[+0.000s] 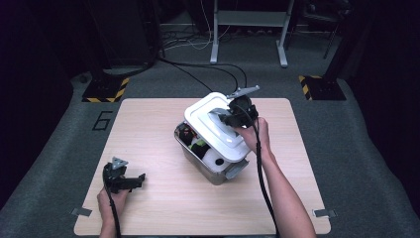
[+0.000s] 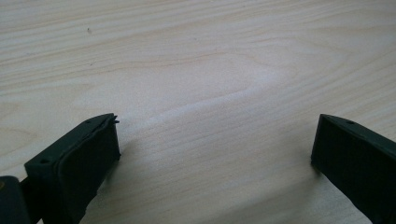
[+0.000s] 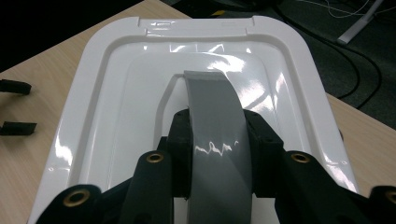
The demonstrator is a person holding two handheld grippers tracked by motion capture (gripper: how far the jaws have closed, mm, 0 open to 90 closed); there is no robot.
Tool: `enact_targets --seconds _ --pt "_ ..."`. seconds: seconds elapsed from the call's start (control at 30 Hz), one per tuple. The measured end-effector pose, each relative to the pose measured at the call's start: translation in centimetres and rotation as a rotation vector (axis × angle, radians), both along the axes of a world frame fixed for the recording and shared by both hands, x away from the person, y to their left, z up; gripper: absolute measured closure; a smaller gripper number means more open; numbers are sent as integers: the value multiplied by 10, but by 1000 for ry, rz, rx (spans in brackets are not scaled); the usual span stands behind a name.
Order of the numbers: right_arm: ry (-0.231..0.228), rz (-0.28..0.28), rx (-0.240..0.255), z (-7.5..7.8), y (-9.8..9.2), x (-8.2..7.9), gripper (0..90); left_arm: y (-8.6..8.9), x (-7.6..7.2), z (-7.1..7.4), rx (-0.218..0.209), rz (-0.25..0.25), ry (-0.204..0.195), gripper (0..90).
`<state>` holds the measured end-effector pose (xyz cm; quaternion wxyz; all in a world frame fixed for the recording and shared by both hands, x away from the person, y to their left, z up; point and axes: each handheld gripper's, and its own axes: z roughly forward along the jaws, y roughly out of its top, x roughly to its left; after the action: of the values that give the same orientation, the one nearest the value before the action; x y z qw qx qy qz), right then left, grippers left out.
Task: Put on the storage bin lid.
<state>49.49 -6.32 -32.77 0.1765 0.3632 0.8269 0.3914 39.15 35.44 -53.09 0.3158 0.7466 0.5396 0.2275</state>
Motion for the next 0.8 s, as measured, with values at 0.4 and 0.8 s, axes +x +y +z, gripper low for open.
enact_targets --seconds 0.4,0.8 --pt "32 2 -25 -14 34 -5 670 0 0 0 1 0 1 7" --pt "30 -5 -39 -26 48 -16 669 0 0 0 0 0 0 7"
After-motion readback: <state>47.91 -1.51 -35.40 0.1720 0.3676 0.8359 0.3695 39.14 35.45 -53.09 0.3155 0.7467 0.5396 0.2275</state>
